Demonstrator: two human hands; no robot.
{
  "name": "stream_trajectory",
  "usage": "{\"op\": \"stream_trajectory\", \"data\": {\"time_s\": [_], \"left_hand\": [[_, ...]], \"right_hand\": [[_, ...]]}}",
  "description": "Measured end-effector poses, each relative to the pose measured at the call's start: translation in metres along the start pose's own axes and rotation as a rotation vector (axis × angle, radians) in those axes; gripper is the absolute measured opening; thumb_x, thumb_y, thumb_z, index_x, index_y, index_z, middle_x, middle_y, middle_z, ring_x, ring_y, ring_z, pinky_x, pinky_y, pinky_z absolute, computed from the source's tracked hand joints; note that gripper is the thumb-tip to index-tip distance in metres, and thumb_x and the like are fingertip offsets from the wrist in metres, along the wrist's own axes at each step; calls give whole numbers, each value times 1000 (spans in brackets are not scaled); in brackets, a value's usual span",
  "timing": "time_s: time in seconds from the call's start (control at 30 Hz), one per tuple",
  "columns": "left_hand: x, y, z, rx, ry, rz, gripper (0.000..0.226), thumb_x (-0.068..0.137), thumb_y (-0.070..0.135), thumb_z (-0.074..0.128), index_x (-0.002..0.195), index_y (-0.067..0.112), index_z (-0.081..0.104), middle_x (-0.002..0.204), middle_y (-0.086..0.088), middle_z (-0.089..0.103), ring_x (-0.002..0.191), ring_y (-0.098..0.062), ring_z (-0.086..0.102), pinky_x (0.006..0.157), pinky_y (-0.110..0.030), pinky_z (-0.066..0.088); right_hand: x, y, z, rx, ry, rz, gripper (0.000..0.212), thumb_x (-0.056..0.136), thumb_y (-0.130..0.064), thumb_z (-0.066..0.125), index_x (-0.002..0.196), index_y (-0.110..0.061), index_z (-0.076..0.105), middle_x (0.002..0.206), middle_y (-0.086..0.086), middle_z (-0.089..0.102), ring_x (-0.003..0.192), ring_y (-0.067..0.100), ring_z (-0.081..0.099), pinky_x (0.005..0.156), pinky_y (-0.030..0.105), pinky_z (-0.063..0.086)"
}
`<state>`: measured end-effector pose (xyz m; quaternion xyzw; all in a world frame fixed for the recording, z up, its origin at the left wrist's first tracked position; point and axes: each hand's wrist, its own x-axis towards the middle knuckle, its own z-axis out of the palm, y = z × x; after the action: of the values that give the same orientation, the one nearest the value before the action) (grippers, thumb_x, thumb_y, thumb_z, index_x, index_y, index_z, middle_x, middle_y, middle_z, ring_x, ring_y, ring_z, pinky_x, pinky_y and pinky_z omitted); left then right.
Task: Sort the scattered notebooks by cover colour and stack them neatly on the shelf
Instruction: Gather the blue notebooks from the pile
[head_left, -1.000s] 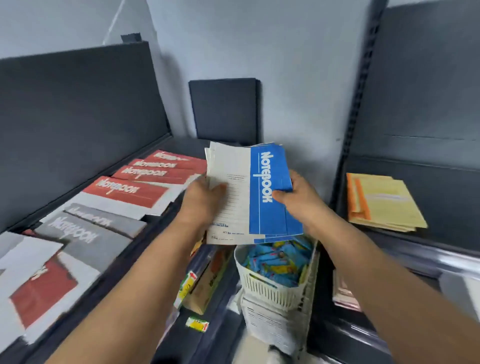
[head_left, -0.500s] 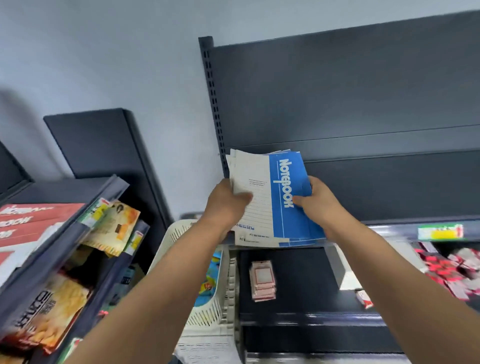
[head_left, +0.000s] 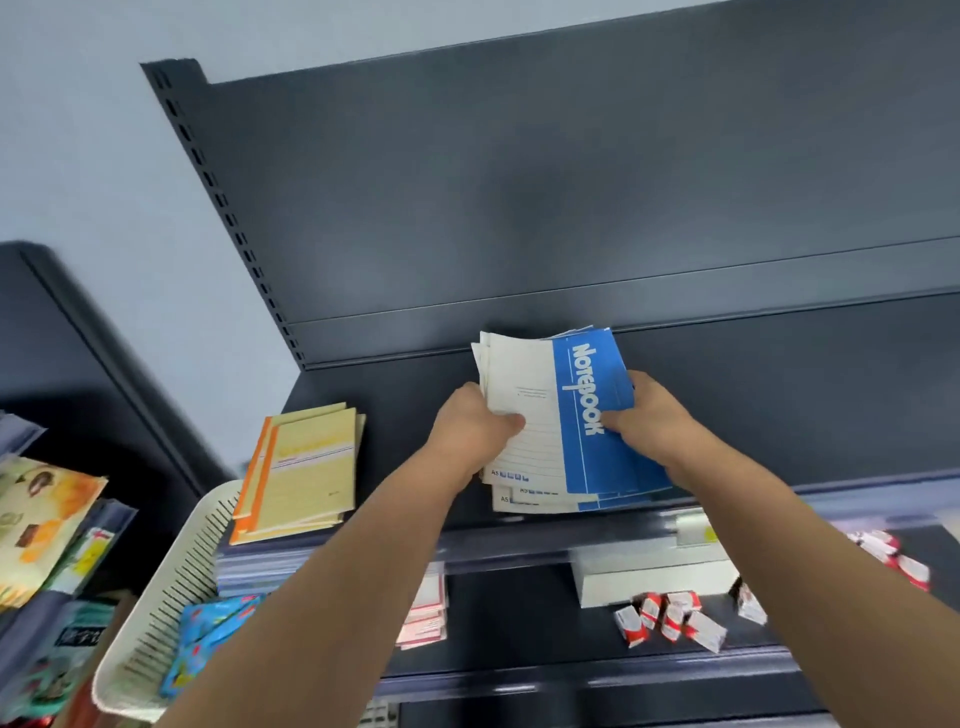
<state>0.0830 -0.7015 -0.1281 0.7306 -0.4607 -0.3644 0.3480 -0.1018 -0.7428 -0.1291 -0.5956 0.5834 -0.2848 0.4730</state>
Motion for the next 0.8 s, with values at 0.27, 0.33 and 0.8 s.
{"op": "stream_trajectory", "data": {"time_s": [0.27, 0.33, 0.8], "left_hand": [[24, 10, 57, 94, -15, -23, 37, 83, 22, 71, 116, 11, 59, 114, -2, 67, 102, -22, 64, 89, -42, 54], [25, 13, 64, 124, -13, -13, 37, 83, 22, 71, 116, 11, 58, 114, -1, 66, 102, -21, 63, 89, -39, 54], [22, 14, 83, 443, 69, 40, 47, 84, 33, 70, 120, 10, 49, 118, -6, 57, 107, -23, 57, 78, -33, 48]], "right_hand": [[28, 32, -34, -131, 56, 40, 33, 92, -15, 56, 124, -18, 47, 111, 2, 59, 102, 24, 56, 85, 44, 50], [32, 35, -39, -176, 69, 45, 30, 92, -17, 55, 122, -19, 48, 114, 4, 60, 102, 25, 57, 85, 44, 50], [32, 45, -43, -816, 144, -10, 42, 91, -28, 58, 131, -20, 47, 135, 7, 43, 124, 28, 41, 97, 46, 40]]}}
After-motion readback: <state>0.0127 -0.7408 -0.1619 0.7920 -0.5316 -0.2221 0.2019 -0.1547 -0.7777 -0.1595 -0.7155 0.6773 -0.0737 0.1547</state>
